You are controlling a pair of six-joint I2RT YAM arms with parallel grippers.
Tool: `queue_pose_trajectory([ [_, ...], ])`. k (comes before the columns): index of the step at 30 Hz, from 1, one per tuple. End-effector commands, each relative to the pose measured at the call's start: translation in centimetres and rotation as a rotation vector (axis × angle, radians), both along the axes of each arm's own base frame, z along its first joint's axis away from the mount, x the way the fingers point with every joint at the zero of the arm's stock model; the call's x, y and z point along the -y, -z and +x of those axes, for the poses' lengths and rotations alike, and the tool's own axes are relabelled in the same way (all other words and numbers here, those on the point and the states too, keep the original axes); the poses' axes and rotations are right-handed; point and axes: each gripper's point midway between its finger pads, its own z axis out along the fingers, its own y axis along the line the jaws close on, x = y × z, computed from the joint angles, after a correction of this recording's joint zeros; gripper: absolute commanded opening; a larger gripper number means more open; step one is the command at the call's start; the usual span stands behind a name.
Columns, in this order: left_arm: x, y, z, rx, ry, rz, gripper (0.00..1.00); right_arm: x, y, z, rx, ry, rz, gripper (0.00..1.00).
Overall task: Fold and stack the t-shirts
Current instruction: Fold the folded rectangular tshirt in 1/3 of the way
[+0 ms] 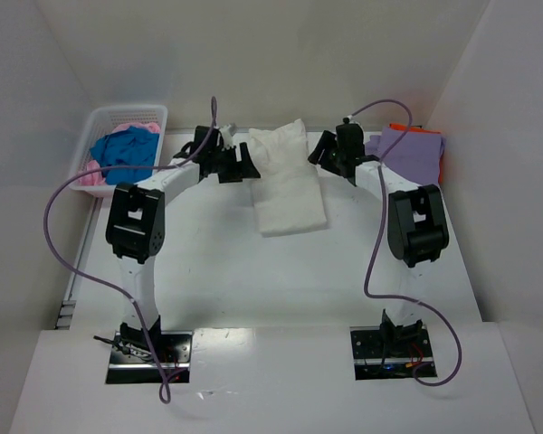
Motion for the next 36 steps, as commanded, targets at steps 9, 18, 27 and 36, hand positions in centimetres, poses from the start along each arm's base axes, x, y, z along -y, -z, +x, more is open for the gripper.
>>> queue_pose_trajectory([
  [9, 5.0, -2.2, -3.9, 0.077, 0.138, -0.093, 0.49, 0.7, -1.7, -2.9, 0.078, -0.046, -0.016, 0.16],
  [18, 5.3, 0.6, 0.0, 0.065, 0.070, -0.058, 0.25, -0.6, 1.0, -0.4, 0.026, -0.099, -0.015, 0.09],
  [27, 3.6, 3.9, 2.1, 0.024, -0.055, 0.049, 0.24, -1.0, 5.3, 0.1, -0.055, -0.119, -0.026, 0.06],
  [36, 2.4, 5.1, 4.5, 0.049, -0.143, 0.119, 0.29, -0.3, 5.7, 0.4, -0.061, -0.082, -0.054, 0.06],
])
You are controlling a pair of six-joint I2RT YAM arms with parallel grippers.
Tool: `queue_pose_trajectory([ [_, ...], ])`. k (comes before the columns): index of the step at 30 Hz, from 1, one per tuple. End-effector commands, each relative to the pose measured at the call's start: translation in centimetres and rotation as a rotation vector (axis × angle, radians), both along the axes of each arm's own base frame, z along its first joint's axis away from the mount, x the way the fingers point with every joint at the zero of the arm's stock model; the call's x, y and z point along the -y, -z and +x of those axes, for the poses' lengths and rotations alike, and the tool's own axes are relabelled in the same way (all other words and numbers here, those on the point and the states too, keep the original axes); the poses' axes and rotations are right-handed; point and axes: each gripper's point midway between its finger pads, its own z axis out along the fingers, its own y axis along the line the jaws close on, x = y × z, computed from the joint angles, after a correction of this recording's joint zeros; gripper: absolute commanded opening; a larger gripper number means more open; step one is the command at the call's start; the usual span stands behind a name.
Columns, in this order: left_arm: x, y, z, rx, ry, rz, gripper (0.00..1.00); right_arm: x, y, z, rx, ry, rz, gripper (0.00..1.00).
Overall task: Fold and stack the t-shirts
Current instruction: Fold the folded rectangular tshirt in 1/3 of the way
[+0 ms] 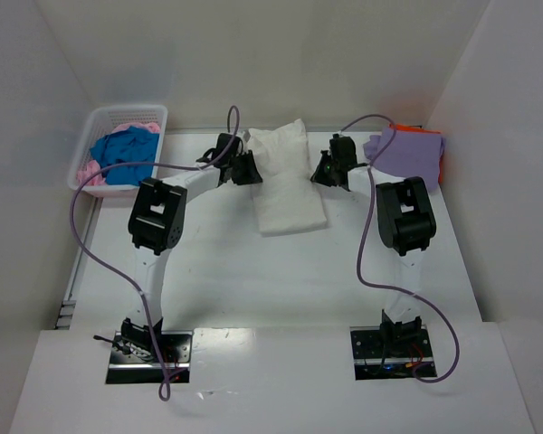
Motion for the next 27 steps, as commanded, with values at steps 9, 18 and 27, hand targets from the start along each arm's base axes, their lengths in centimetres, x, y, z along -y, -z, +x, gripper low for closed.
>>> queue_pose_trajectory([
  [9, -1.0, -7.4, 0.4, 0.167, 0.003, 0.022, 0.67, 3.3, -8.4, 0.4, 0.153, 0.059, -0.032, 0.54],
  [18, -1.4, -9.8, -8.9, 0.098, 0.093, -0.036, 0.84, 4.3, -7.9, -6.8, 0.073, -0.012, -0.012, 0.93],
  [27, 2.2, -5.2, -17.4, -0.077, 0.157, -0.044, 0.82, 3.8, -5.1, -12.9, -0.002, -0.023, 0.067, 0.93],
])
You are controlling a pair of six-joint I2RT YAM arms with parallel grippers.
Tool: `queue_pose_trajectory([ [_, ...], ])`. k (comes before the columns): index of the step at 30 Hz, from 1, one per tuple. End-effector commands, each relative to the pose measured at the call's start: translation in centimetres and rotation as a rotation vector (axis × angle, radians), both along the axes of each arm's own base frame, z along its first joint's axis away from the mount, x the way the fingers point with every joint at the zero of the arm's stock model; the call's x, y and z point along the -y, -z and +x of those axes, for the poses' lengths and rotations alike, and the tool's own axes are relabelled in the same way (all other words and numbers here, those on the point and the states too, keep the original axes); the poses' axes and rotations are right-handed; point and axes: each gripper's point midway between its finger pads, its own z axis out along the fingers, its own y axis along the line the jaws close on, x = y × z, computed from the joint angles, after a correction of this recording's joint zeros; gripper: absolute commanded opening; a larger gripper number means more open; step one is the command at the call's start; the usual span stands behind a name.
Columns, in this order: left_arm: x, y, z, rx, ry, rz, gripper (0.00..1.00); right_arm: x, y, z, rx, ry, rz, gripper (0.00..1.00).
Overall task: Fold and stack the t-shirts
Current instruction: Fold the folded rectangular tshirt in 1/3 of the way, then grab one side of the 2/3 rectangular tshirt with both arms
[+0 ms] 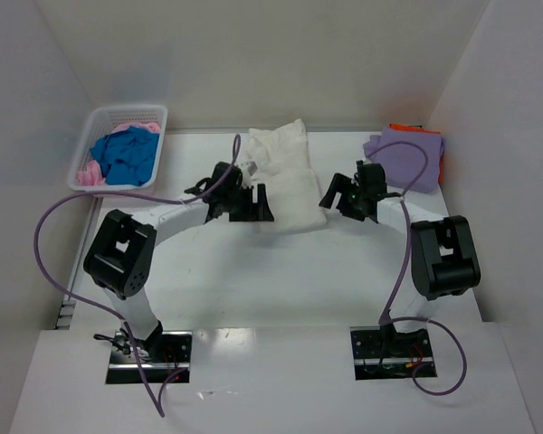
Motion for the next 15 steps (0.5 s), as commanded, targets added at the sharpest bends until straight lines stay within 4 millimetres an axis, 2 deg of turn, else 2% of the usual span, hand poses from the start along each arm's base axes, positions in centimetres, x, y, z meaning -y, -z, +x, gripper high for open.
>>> queue_pose_trajectory([
  [1, 1.2, 1.0, -2.9, -0.060, -0.011, -0.029, 0.82, -1.1, -1.9, -1.1, 0.051, -0.023, 0.040, 0.93],
  [2, 1.0, 1.0, -2.8, -0.058, -0.032, -0.031, 0.82, -1.7, -2.2, -1.3, 0.058, -0.031, 0.049, 0.93],
  [4, 2.0, 1.1, -3.1, -0.052, -0.048, -0.040, 0.80, -2.0, -2.1, -1.4, 0.059, -0.036, 0.043, 0.93],
  [6, 2.0, 2.6, -3.5, -0.079, -0.069, -0.017, 0.80, -2.5, -0.8, -1.7, 0.022, -0.051, 0.042, 0.93],
  [7, 2.0, 2.5, -3.2, -0.070, -0.085, -0.019, 0.77, -2.6, -0.4, -1.8, 0.010, -0.059, 0.048, 0.93],
  [9, 2.3, 3.6, -3.4, -0.084, -0.113, 0.009, 0.71, -2.8, 0.0, -1.7, -0.004, -0.066, 0.053, 0.92],
  [11, 2.4, 3.5, -3.1, -0.079, -0.137, -0.008, 0.70, -3.2, 0.8, -1.8, -0.016, -0.075, 0.051, 0.90],
  [15, 2.3, 4.2, -2.6, -0.076, -0.159, 0.000, 0.68, -3.4, 0.9, -1.6, -0.010, -0.082, 0.059, 0.87],
])
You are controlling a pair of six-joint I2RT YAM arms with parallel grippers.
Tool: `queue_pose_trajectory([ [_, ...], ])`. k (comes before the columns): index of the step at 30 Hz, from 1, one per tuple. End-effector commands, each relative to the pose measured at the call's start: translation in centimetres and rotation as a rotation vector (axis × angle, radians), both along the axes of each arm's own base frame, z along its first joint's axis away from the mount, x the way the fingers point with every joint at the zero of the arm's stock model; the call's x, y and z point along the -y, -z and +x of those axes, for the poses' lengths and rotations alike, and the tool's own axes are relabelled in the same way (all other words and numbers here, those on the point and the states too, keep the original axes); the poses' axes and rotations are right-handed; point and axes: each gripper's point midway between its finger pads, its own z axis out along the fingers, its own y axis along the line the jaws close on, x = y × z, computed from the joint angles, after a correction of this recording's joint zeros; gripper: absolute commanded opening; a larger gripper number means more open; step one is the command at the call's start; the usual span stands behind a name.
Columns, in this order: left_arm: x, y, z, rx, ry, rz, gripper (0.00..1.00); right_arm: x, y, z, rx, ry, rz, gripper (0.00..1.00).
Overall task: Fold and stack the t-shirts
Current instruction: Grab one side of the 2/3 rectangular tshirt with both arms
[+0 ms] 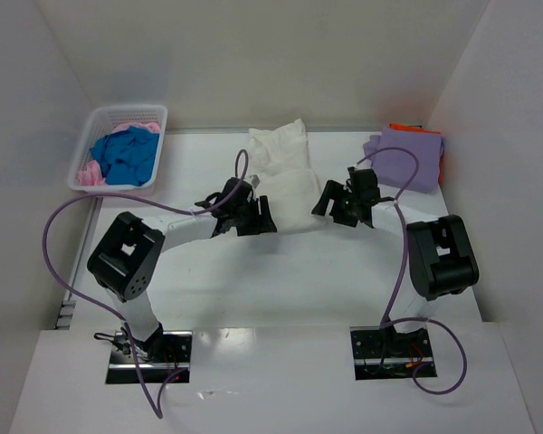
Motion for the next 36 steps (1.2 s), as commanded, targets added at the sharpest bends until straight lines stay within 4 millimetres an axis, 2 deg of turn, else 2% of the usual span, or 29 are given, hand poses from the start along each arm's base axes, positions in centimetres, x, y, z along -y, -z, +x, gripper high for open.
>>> queue_pose_trajectory([
  [1, 0.4, -0.3, 1.4, 0.034, -0.054, -0.020, 0.68, -0.8, -0.4, 1.0, 0.036, -0.019, 0.016, 0.87],
  [3, 0.6, 0.6, 1.6, 0.019, -0.054, -0.010, 0.67, -0.8, 0.1, 0.9, 0.024, -0.019, 0.013, 0.84],
  [4, 0.6, 0.3, 2.0, 0.031, -0.061, -0.009, 0.67, -0.8, -0.1, 1.0, 0.024, -0.019, 0.013, 0.80],
  [8, 0.4, 1.2, 2.0, 0.018, -0.069, 0.009, 0.66, -0.8, 0.2, 0.7, 0.012, -0.012, 0.017, 0.76],
  [11, 0.1, 1.6, 2.2, 0.015, -0.090, 0.022, 0.64, -1.0, 0.1, 0.6, 0.006, -0.014, 0.031, 0.68],
  [15, -0.2, 1.7, 2.4, 0.023, -0.104, 0.034, 0.62, -1.6, 0.1, 0.5, 0.010, -0.025, 0.045, 0.61],
  [17, 0.1, 1.2, 2.9, 0.039, -0.104, 0.023, 0.62, -2.1, 0.0, 0.4, 0.014, -0.030, 0.054, 0.60],
  [18, 0.1, 1.7, 2.8, 0.029, -0.104, 0.030, 0.62, -2.1, 0.0, 0.4, 0.014, -0.030, 0.054, 0.59],
  [22, 0.3, 1.8, 2.9, 0.026, -0.098, 0.024, 0.60, -2.9, 0.8, 0.0, -0.011, -0.043, 0.054, 0.52],
  [28, -0.2, 1.8, 3.3, 0.029, -0.115, 0.030, 0.46, -3.2, 1.5, -0.3, -0.030, -0.052, 0.050, 0.48],
  [32, -0.9, 1.9, 3.9, 0.033, -0.128, 0.035, 0.35, -3.1, 1.8, -0.1, -0.029, -0.045, 0.043, 0.39],
  [34, -0.8, 1.8, 3.8, 0.030, -0.122, 0.029, 0.27, -3.1, 1.8, -0.1, -0.032, -0.039, 0.048, 0.30],
  [35, -1.1, 1.9, 4.3, 0.040, -0.118, 0.038, 0.05, -3.3, 1.8, -0.4, -0.047, -0.039, 0.059, 0.12],
  [36, -1.1, 1.9, 4.3, 0.040, -0.118, 0.038, 0.05, -3.3, 1.8, -0.4, -0.047, -0.039, 0.059, 0.12],
])
